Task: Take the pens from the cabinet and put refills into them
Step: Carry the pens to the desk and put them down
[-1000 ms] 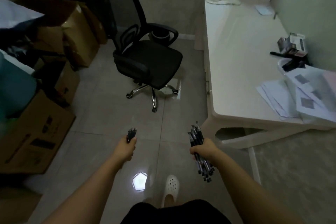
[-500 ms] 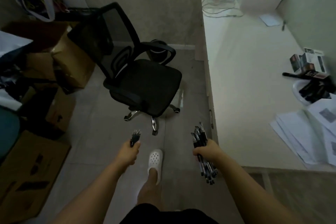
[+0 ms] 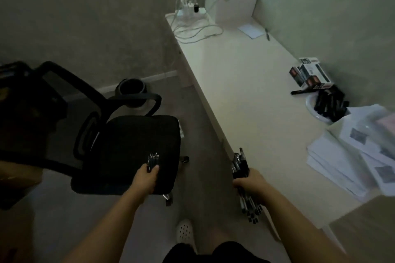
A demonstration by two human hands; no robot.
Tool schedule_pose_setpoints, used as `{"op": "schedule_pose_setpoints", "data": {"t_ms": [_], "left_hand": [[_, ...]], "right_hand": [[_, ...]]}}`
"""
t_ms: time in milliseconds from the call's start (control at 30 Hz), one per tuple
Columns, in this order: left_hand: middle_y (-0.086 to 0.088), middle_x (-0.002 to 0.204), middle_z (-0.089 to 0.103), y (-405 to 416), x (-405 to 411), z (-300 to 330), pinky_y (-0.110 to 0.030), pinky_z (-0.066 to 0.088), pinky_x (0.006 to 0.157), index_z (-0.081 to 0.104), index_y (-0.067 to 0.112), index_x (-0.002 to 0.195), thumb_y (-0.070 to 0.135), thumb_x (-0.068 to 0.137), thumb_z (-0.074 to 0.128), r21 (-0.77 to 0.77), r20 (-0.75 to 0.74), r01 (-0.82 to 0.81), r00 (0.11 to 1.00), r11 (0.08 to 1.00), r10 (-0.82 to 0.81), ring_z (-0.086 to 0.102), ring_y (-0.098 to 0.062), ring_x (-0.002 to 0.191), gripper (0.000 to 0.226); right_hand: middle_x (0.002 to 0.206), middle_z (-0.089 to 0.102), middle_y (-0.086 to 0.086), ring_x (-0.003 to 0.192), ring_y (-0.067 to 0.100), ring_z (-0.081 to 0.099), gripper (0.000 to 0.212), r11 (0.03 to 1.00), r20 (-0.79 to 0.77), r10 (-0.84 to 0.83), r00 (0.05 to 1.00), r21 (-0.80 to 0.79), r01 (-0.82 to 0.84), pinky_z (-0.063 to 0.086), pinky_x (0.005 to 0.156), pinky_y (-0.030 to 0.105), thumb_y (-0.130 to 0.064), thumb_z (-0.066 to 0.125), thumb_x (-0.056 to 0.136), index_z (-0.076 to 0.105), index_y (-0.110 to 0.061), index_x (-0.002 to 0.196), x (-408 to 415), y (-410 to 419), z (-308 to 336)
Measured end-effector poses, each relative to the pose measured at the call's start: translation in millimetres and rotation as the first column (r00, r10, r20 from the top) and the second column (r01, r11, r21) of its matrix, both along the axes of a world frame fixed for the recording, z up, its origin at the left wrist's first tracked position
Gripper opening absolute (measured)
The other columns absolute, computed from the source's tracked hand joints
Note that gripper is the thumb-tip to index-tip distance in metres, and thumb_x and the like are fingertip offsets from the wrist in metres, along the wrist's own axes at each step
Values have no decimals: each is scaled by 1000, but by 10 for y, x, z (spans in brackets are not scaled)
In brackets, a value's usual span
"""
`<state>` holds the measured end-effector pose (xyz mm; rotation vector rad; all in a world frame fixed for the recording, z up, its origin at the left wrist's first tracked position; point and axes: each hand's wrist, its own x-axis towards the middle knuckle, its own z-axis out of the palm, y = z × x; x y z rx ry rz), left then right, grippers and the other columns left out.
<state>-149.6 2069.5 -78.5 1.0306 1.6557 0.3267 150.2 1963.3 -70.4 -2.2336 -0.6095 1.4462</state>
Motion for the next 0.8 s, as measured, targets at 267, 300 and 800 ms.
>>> {"op": "schedule_pose_setpoints", "data": {"t_ms": [267, 300, 800], "left_hand": [[-11, 80, 53, 634, 480, -109, -28, 40, 51, 51, 10, 108, 23, 100, 46, -28, -8, 96, 995, 995, -97, 49, -20, 63, 16], [-11, 81, 54, 728, 539, -103, -29, 41, 52, 51, 10, 108, 24, 100, 46, -30, -16, 92, 996, 995, -93, 50, -20, 64, 17], [-8, 79, 53, 2211, 1727, -79, -30, 42, 57, 51, 10, 102, 26, 98, 50, -6, -104, 313, 944, 950, -312, 50, -19, 64, 16]], "right_hand": [[92, 62, 19, 77, 32, 66, 39, 996, 20, -87, 996, -16, 87, 55, 58, 36, -3, 71, 73, 54, -2, 108, 456, 520, -13], [92, 63, 20, 78, 34, 67, 37, 996, 23, -91, 996, -11, 91, 58, 62, 40, -3, 72, 72, 55, -2, 106, 512, 651, -30], [100, 65, 20, 89, 37, 68, 45, 962, -5, -271, 962, 36, 271, 59, 81, 50, -6, 73, 69, 55, -1, 110, 1253, 1830, -186]]}}
